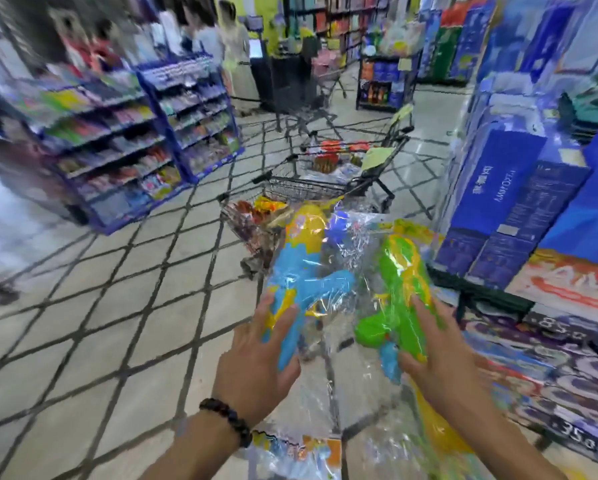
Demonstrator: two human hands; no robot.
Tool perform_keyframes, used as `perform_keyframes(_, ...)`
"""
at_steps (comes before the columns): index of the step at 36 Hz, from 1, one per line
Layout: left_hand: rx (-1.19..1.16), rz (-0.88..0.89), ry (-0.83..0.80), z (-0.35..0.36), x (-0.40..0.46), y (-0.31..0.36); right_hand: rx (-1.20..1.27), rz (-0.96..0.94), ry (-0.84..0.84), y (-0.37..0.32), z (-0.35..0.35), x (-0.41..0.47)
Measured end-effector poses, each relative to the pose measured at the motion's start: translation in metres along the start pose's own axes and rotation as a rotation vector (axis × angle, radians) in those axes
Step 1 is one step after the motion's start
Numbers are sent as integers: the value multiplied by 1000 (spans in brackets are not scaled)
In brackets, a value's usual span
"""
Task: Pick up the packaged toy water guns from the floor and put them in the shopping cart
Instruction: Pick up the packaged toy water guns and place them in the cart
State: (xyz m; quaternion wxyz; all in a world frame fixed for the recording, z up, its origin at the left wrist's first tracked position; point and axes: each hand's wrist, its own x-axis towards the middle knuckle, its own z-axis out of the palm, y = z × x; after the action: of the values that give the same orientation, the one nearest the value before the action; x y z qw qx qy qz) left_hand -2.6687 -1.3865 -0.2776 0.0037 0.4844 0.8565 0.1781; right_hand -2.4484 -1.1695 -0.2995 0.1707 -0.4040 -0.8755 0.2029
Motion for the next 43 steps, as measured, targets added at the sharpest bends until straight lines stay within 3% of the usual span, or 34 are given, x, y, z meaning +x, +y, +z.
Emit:
perform_keyframes(8,15,-224,126,-64,-76,-78,39,-200,-118,-125,34,8)
perform_keyframes(19,69,-507,280,-151,-203,-243,161,-532,-216,-345,136,-21)
perform_keyframes(32,159,-731,372,-236,-352,-427,200,-692,-345,-591,260,-101)
perform_keyframes(43,185,-936,486,-269,-445,-536,218,-875,-503,-749,361,-146)
